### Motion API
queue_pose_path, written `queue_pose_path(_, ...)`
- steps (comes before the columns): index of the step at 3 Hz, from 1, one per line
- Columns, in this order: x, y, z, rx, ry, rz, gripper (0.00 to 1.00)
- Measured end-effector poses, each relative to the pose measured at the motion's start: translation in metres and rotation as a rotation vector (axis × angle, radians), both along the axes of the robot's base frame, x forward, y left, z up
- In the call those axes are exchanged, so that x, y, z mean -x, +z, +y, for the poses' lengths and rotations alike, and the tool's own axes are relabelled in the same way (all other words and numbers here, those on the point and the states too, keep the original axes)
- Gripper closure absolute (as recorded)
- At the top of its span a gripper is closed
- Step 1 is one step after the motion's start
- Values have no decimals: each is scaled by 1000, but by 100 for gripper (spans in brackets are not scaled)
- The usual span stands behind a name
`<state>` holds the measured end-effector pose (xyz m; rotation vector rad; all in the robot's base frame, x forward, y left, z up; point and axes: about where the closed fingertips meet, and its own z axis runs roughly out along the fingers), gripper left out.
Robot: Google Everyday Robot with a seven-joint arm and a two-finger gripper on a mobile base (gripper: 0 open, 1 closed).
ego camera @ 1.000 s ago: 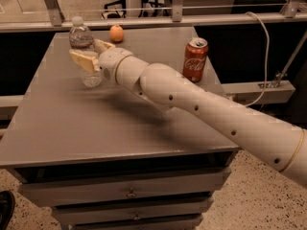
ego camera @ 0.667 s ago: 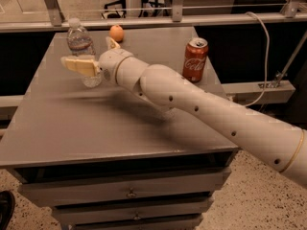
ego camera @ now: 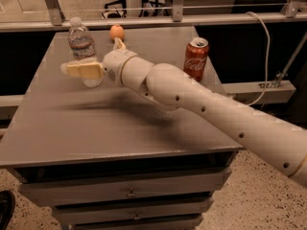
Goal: Place water bottle upright
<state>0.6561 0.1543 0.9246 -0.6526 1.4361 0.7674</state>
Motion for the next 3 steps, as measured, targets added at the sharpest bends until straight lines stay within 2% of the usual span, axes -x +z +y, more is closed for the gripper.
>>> queue_pose_path(1,11,6,-30,9,23,32,0)
queue_pose_path(2,35,2,-78,5,38,89,0)
queue_pose_path(3,34,2,-81,5,34,88,0)
